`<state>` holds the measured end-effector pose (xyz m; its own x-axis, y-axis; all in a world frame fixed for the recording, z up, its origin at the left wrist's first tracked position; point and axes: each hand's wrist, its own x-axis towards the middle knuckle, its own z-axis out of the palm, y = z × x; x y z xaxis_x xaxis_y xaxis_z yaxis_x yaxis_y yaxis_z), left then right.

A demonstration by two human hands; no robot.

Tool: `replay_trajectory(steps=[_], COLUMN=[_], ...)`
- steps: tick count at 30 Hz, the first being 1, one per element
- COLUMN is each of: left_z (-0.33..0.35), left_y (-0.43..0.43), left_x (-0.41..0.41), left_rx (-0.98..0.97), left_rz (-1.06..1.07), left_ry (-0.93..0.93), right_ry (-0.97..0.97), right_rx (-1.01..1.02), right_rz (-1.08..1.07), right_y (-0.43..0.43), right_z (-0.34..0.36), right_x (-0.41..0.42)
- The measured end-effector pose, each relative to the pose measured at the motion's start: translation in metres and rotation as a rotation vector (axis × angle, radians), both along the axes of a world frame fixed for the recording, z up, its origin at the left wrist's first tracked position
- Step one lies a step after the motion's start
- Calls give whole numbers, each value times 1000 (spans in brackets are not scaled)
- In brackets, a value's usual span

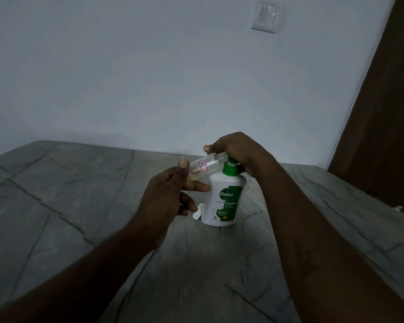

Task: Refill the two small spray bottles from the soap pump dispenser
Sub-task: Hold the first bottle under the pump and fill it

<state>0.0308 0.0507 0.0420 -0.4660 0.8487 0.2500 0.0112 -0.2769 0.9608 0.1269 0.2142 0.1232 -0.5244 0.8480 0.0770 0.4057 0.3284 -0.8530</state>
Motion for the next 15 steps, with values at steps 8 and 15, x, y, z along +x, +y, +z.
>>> replay_trajectory(steps=[8, 15], left_z=[2, 4], left_y=[0, -1], left_x=[0, 2], left_rx=[11, 44], left_rz=[1, -4], left_ry=[-5, -13], right_ry=[24, 17], right_rx=[114, 220], right_rz=[12, -31], right_y=[6, 3], right_z=[0, 4], right_x=[2, 3])
